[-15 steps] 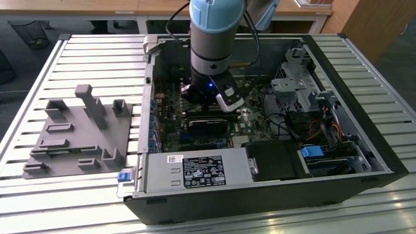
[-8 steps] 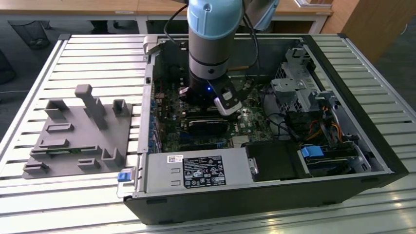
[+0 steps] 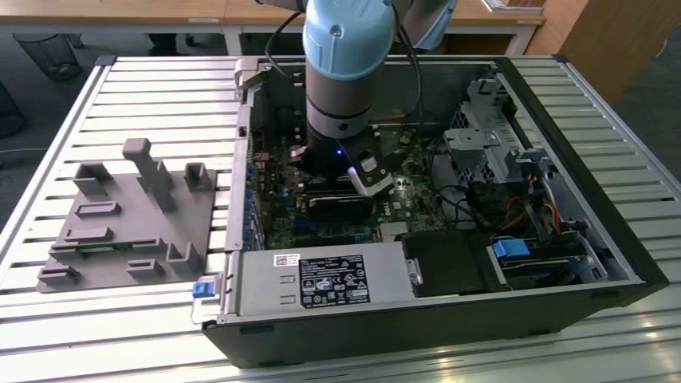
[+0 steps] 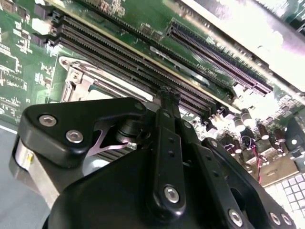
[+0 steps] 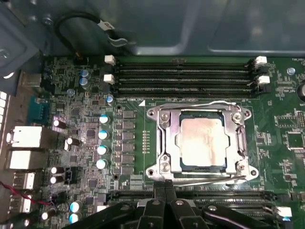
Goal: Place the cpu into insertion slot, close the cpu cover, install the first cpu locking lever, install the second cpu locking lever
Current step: 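Install the second cpu locking lever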
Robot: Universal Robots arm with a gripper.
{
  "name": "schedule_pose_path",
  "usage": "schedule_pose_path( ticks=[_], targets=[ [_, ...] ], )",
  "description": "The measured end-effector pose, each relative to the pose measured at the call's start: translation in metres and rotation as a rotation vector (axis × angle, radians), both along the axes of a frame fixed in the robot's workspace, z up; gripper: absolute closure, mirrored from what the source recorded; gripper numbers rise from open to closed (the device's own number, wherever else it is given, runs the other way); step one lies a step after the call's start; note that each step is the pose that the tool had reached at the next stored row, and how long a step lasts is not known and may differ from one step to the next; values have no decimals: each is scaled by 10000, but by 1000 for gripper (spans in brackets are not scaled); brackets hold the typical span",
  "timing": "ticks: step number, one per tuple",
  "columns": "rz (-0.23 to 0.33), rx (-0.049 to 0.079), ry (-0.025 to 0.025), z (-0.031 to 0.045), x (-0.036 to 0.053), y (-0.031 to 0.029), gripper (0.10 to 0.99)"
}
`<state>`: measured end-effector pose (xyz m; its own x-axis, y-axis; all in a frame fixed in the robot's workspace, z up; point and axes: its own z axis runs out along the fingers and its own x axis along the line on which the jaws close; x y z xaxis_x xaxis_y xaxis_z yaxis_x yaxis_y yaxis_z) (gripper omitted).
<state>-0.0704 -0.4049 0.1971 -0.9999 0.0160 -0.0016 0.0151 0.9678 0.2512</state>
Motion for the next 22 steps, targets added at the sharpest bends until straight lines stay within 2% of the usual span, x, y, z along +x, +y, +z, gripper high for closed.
schedule_pose_path(
  ticks=[4,13,16,22],
  targets=[
    [-1,191,0,-25,-27,0,969],
    [-1,388,0,-77,-66,24,969],
    [-1,412,0,-88,-88,56,969],
    [1,420,-5,-76,-108,60,969]
  ],
)
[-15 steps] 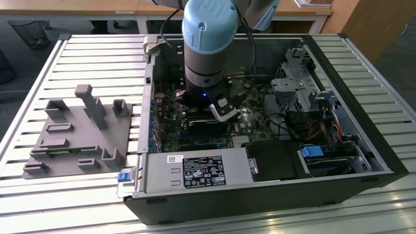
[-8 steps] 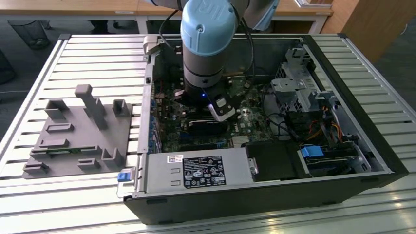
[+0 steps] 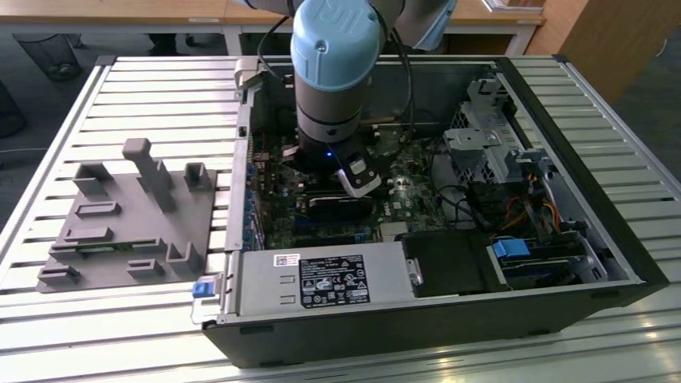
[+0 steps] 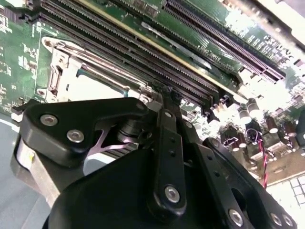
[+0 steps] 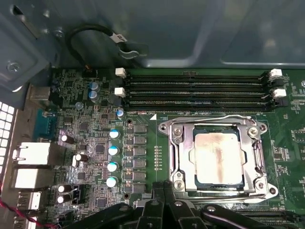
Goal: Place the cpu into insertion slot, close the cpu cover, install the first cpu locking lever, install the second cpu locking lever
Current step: 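Install the second cpu locking lever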
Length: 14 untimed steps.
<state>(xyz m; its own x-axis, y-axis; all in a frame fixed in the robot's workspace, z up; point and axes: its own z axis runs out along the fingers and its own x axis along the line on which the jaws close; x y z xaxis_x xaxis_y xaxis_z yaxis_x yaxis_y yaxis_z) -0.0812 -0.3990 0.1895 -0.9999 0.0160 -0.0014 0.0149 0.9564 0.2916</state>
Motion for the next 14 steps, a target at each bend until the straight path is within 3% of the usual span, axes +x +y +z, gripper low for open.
schedule_pose_path(
  ticks=[2,14],
  targets=[
    [-1,6,-1,62,0,1,969],
    [-1,7,-1,107,7,1,969]
  ],
)
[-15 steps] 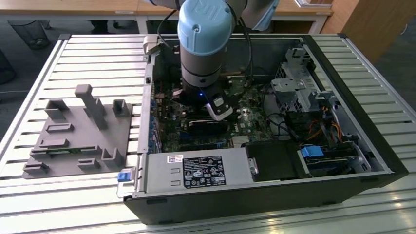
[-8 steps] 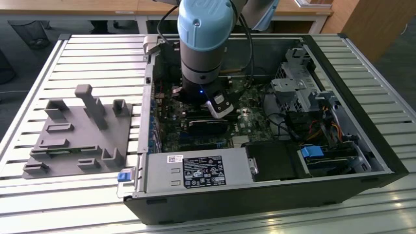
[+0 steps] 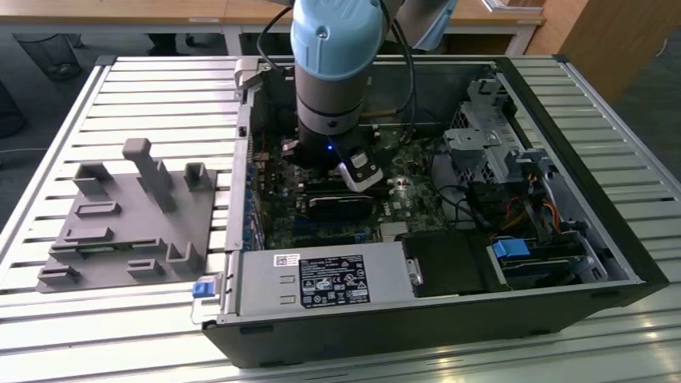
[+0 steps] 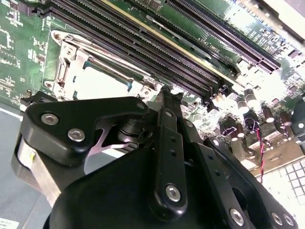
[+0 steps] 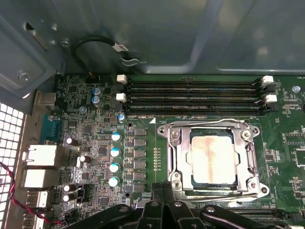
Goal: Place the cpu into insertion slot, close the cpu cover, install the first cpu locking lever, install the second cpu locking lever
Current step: 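Install the second cpu locking lever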
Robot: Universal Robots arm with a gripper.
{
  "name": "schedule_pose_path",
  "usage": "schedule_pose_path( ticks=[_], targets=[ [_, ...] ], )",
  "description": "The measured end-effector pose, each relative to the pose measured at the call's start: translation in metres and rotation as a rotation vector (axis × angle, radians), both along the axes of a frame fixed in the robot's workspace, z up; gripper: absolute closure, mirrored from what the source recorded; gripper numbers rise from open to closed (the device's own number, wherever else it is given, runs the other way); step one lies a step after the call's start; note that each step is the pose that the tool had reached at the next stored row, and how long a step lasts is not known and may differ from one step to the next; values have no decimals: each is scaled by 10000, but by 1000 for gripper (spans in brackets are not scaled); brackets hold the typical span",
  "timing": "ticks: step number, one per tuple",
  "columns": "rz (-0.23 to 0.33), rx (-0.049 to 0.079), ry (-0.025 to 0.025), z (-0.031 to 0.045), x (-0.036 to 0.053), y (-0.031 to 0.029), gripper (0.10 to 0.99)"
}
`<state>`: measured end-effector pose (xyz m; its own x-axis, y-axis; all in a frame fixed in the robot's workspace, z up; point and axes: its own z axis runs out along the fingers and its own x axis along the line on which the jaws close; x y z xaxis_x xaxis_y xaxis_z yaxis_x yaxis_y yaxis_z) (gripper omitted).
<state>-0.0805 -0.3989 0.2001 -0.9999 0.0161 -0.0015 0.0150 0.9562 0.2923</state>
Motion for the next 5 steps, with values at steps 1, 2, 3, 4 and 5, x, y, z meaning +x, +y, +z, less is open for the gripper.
schedule_pose_path(
  ticks=[1,2,3,4,5],
  targets=[
    [0,0,0,0,0,0,969],
    [0,-3,1,4,0,0,969],
    [0,-4,2,6,0,-1,969],
    [0,-3,2,6,0,0,969],
    [-1,-3,1,6,0,0,969]
  ],
)
